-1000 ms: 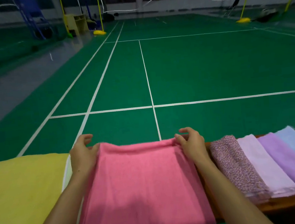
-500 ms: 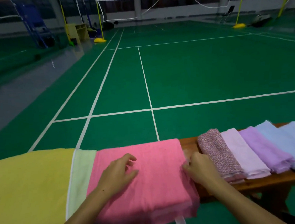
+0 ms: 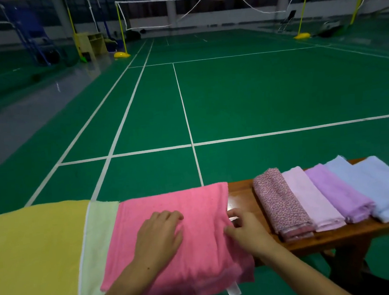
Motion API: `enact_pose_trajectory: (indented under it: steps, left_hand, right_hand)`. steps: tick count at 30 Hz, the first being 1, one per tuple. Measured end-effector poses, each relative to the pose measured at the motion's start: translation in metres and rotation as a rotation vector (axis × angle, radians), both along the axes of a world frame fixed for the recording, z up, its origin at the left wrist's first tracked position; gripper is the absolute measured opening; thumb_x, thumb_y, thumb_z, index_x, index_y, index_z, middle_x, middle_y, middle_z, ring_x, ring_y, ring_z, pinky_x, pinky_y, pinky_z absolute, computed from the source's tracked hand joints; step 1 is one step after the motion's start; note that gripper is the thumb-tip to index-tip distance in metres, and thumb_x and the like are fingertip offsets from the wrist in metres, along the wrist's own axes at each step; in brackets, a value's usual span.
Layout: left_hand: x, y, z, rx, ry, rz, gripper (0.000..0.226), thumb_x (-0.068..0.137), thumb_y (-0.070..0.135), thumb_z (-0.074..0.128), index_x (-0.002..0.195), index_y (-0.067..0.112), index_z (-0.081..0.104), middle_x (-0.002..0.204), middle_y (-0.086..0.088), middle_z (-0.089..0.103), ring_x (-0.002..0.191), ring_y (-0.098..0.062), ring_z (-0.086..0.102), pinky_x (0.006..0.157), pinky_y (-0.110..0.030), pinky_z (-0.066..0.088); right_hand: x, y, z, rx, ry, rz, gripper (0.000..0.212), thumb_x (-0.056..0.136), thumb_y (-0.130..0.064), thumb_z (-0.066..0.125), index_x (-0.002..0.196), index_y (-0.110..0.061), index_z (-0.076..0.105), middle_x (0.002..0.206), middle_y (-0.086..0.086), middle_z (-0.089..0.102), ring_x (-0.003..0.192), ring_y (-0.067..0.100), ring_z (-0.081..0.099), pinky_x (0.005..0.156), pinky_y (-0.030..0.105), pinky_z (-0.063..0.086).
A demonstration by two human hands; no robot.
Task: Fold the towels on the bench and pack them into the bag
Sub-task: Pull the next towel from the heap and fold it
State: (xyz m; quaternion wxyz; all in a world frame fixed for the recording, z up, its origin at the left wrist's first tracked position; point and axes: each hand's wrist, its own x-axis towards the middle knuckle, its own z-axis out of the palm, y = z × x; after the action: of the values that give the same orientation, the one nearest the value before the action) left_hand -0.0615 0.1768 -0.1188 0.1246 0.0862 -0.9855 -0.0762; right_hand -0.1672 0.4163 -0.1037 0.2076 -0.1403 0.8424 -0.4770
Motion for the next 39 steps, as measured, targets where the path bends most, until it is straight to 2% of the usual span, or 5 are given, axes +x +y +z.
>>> enact_pose_trajectory:
  steps: [6,10,19,29,39]
  left_hand:
    - [-0.016,0.026,0.040,0.237,-0.106,-0.258,0.052,0.097,0.043,0.058,0.144,0.051,0.037,0.104,0.026,0.060,0.086,-0.001,0.052,0.076,-0.029,0.049]
    - [-0.025,0.014,0.040,0.262,-0.291,-0.335,0.064,0.091,0.038,0.060,0.145,0.061,0.031,0.076,0.027,0.055,0.071,-0.001,0.049,0.067,-0.030,0.044]
    - [-0.031,-0.012,0.028,0.375,-0.328,-0.290,0.018,0.091,0.045,0.065,0.108,0.047,0.070,0.087,0.031,0.067,0.078,0.009,0.060,0.073,-0.034,0.056]
    - [-0.023,-0.023,0.037,0.627,-0.158,-0.261,0.015,0.082,0.033,0.066,0.092,0.028,0.077,0.085,0.005,0.076,0.077,-0.022,0.071,0.075,-0.045,0.058]
    - [-0.011,-0.023,0.055,0.834,-0.117,-0.283,0.014,0.087,0.008,0.085,0.077,0.012,0.076,0.074,-0.002,0.075,0.066,-0.011,0.067,0.061,-0.021,0.048]
  right_hand:
    - [0.021,-0.018,0.009,-0.027,0.211,0.309,0.058,0.091,0.011,0.053,0.133,-0.029,0.061,0.108,-0.033,0.059,0.098,-0.024,0.058,0.089,0.001,0.041]
    - [0.021,-0.028,0.003,-0.083,0.241,0.378,0.046,0.091,0.001,0.053,0.130,-0.016,0.071,0.111,-0.021,0.072,0.104,-0.010,0.065,0.095,0.012,0.049]
    - [0.010,-0.018,-0.006,-0.191,0.019,0.312,0.049,0.078,-0.027,0.082,0.122,-0.031,0.060,0.093,-0.002,0.069,0.080,0.008,0.064,0.077,0.032,0.055]
    - [0.012,0.010,0.007,-0.030,-0.109,0.395,0.020,0.082,-0.019,0.088,0.090,-0.010,0.072,0.077,-0.003,0.071,0.066,0.010,0.061,0.057,0.028,0.047]
    - [-0.025,0.002,0.009,-0.063,0.061,0.326,0.012,0.078,-0.017,0.089,0.084,-0.015,0.079,0.081,0.010,0.077,0.069,0.008,0.063,0.063,0.035,0.049]
